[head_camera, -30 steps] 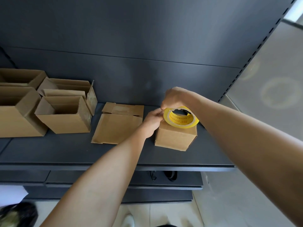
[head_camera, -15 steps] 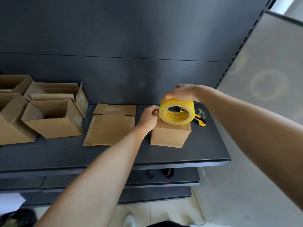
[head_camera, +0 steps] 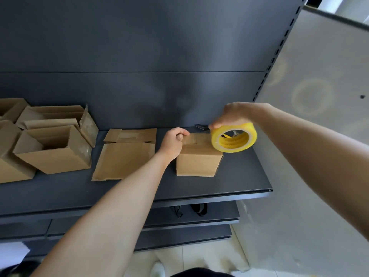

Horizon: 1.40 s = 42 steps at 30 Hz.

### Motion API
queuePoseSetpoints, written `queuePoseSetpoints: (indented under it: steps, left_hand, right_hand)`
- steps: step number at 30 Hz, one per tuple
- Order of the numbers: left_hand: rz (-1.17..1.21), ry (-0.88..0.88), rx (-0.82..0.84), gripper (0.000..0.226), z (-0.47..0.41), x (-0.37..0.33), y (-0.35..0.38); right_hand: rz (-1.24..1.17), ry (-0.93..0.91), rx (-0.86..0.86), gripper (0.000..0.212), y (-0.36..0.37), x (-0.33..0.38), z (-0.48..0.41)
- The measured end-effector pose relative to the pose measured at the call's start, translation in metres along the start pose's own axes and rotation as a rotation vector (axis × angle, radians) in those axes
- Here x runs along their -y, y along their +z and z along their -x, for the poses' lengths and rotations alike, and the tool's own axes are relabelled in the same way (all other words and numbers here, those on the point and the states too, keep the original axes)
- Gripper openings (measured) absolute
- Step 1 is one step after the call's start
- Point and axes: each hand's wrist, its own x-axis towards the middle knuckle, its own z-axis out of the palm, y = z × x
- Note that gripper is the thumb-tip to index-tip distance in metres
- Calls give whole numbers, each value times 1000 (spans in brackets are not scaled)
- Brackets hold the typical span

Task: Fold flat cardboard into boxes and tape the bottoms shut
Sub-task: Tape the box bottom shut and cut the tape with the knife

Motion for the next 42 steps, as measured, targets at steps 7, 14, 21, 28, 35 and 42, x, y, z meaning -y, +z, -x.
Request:
queuePoseSetpoints:
  steps: [7, 14, 21, 28, 35, 42]
  left_hand:
    - [-44, -20, -4, 35, 1, -2, 5]
    - [-55, -15, -20, 35, 2, -1, 5]
    - [-64, -18, -32, 35, 2, 0, 6]
    - [19, -101, -58, 22, 1, 5, 9]
    - [-145, -165, -257, 17, -5, -2, 8]
    - [-742, 116, -283, 43, 13, -31, 44]
  right_hand:
    - [24, 89, 43, 70, 29, -34, -3]
    - [-44, 86, 100, 70, 36, -38, -14]
    - [-132, 102, 199, 75, 60, -44, -25]
    - [-288, 108, 281, 74, 69, -47, -31]
    - [-284, 143, 303, 69, 71, -40, -25]
    - [-254, 141, 285, 68, 72, -32, -20]
